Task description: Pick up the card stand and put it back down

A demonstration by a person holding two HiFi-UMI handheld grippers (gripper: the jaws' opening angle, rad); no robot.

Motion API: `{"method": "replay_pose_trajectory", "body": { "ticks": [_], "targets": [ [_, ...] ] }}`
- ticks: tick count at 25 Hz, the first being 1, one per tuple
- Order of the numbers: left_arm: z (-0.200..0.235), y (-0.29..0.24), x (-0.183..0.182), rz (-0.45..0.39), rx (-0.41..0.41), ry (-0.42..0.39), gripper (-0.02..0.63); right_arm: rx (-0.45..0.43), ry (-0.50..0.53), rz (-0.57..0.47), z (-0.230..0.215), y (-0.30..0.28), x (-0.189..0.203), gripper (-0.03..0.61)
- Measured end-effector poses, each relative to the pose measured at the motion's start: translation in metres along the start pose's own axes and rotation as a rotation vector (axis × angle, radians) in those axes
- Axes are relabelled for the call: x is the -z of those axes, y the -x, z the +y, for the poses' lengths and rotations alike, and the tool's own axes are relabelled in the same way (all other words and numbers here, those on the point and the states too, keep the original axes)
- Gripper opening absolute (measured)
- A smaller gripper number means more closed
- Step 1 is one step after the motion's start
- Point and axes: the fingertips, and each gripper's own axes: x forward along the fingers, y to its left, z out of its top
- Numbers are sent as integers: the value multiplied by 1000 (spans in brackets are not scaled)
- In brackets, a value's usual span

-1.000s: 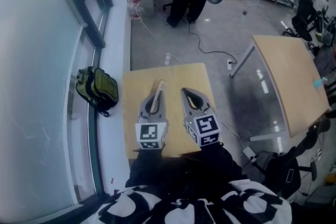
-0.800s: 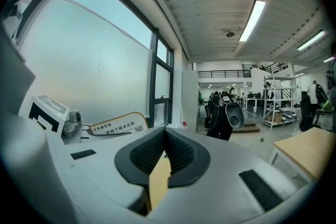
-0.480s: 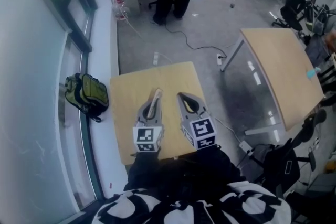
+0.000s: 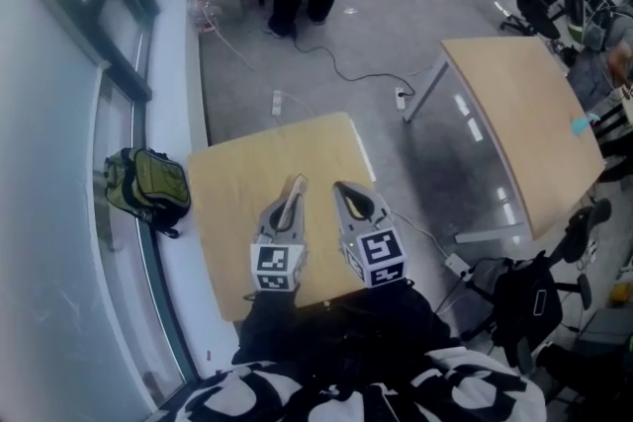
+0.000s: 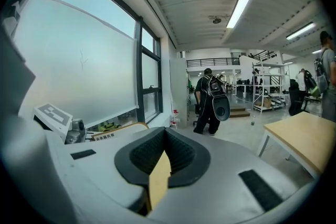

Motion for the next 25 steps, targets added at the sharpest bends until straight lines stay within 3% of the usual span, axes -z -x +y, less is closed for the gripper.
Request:
{"method": "replay_pose_trajectory", "body": {
  "ticks": [11, 25],
  "targets": [
    [-12, -43, 22, 65, 108, -7, 18, 33, -52, 75, -35, -15, 26, 18],
    [-17, -104, 55, 165, 163, -18, 18, 59, -148, 154, -80, -39, 65, 18]
  ]
}}
